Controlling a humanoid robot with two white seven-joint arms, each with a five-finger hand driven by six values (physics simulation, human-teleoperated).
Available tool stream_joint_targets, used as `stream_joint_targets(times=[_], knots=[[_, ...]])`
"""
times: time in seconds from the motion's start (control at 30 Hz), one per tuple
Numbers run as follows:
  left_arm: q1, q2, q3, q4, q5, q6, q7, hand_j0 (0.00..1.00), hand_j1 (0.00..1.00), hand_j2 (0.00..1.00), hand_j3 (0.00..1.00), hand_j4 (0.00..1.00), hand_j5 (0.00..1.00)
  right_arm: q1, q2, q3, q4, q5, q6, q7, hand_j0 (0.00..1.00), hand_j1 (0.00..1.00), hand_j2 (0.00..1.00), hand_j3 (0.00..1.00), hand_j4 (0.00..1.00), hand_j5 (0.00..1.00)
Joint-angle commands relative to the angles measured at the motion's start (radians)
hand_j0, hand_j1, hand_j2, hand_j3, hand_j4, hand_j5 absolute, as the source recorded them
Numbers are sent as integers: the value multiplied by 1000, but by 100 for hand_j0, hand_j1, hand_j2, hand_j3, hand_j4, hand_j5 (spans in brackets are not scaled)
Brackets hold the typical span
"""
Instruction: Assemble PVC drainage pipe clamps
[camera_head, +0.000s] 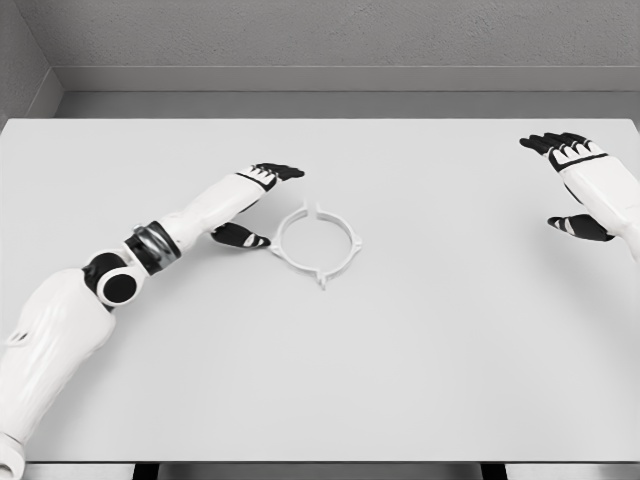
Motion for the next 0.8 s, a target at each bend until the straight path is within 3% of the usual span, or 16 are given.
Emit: stream_joint_targets(times=[0.0, 0.43, 0.6, 0.67, 0.77], knots=[[0, -14, 1, 0, 7, 0, 0, 100, 100, 100, 100, 100, 100, 0, -1, -1, 0, -6, 1, 0, 100, 100, 100, 100, 100, 100], [-6, -15, 14, 6, 1, 0, 0, 100, 100, 100, 100, 100, 100, 0, 1, 1, -1, -6, 1, 0, 100, 100, 100, 100, 100, 100], [-29, 127, 17, 5, 13, 0, 0, 100, 100, 100, 100, 100, 100, 0, 1, 7, -7, -8, 1, 0, 100, 100, 100, 100, 100, 100], [-34, 140, 18, 6, 13, 0, 0, 100, 100, 100, 100, 100, 100, 0, 5, 10, -6, -8, -1, 0, 100, 100, 100, 100, 100, 100], [-49, 216, 23, 6, 16, 0, 2, 100, 100, 100, 100, 100, 100, -5, 7, 84, -13, -6, -2, 0, 100, 100, 100, 100, 100, 100]])
